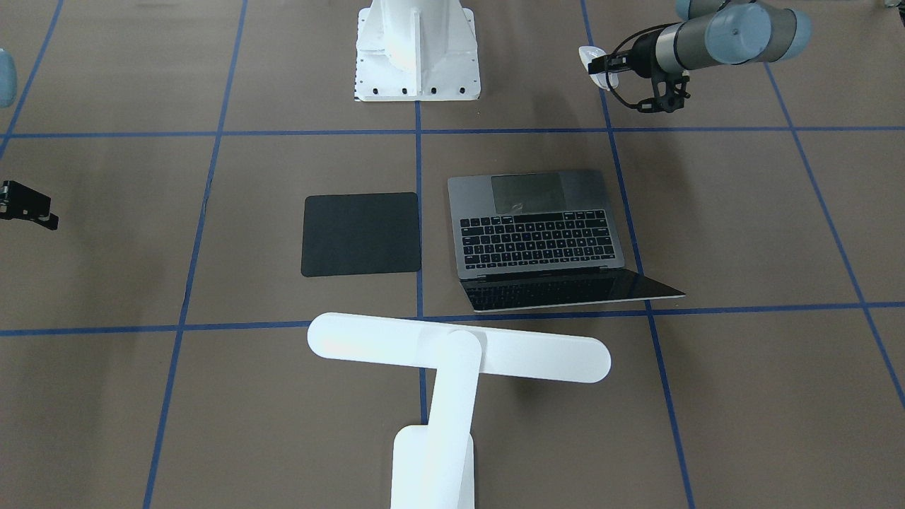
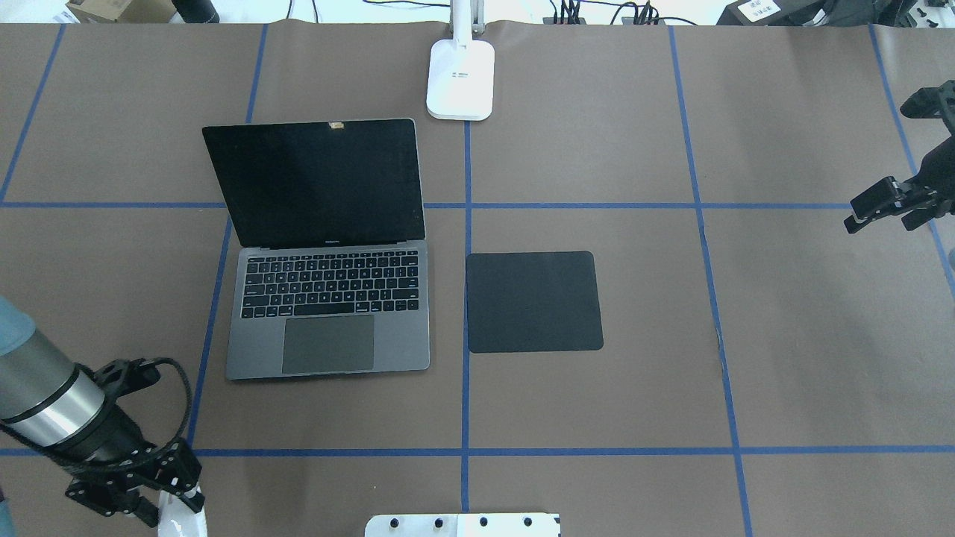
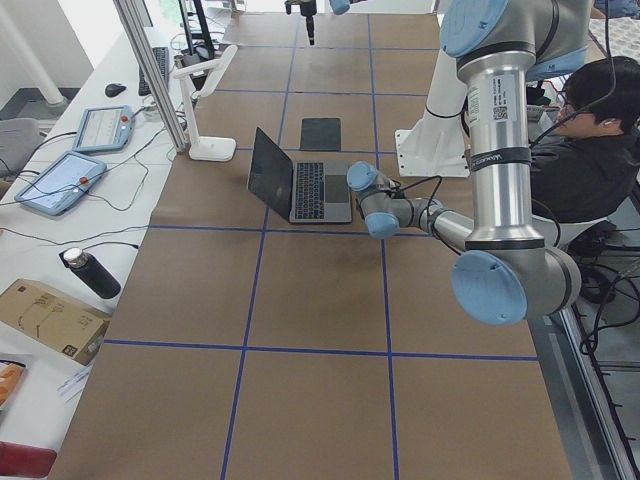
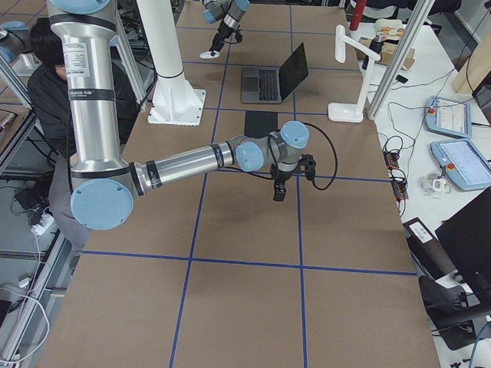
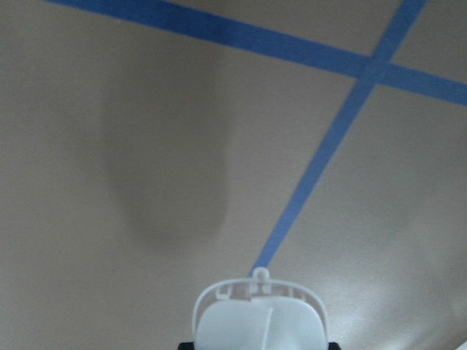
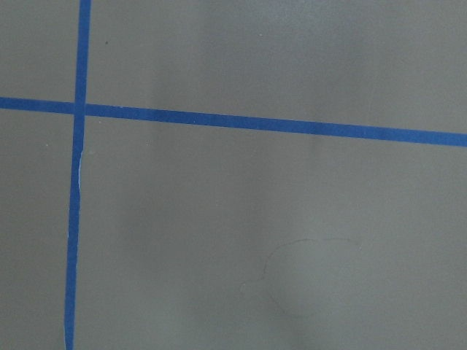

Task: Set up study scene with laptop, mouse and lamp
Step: 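Move the white mouse past the laptop keyboard toward the black pad with the left gripper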

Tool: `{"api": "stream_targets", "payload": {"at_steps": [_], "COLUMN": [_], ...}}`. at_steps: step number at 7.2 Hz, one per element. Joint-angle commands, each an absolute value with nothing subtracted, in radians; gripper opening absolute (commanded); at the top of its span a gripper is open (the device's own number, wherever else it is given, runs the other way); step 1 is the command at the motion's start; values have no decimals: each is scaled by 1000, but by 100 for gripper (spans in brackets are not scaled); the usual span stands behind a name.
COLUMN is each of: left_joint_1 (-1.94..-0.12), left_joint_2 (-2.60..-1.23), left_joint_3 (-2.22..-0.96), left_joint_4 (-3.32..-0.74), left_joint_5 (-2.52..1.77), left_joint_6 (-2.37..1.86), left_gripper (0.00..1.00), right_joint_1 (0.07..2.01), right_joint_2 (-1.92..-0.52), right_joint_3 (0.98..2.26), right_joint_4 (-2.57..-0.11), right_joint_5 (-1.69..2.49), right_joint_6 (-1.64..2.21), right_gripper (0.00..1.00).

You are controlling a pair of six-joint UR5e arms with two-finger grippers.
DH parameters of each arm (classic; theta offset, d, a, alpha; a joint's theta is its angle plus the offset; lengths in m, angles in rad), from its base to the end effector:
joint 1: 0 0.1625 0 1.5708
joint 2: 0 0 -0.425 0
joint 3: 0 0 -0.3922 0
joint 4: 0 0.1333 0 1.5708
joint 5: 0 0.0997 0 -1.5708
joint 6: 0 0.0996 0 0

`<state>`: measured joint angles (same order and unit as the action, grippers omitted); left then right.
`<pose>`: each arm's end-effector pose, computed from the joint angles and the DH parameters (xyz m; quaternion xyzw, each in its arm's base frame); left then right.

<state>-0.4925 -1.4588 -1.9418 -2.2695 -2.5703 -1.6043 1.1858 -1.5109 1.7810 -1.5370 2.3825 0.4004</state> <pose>0.3582 -0.2484 0.4338 -0.3222 0.4906 0.0107 0.8096 -0.1384 -0.5040 0.5177 -0.0209 -0.4138 -0.0528 0.9086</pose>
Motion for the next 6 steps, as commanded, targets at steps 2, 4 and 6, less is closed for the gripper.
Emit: {"api": "stream_targets", "payload": {"at_steps": [2, 4, 6], "left_joint_1": [-595, -617, -618], "left_joint_2": [-1748, -1897, -2073], "left_joint_3": [-1922, -1843, -1725], "left_joint_4": [-1997, -1948, -1910], "left_joint_5": [-2568, -2556, -2530], "left_joint_6": [-1603, -1598, -1603], "left_gripper": [41, 41, 41], "right_joint_1": [1184, 1184, 1184], "right_joint_2": [-1512, -1513, -1511], "right_joint_3": [1778, 1776, 1767], "right_joint_4": [-1539, -1537, -1537], "right_joint_5": [2385, 2375, 2373], "right_joint_6": [400, 400, 400], "right_gripper": [99, 99, 99]}}
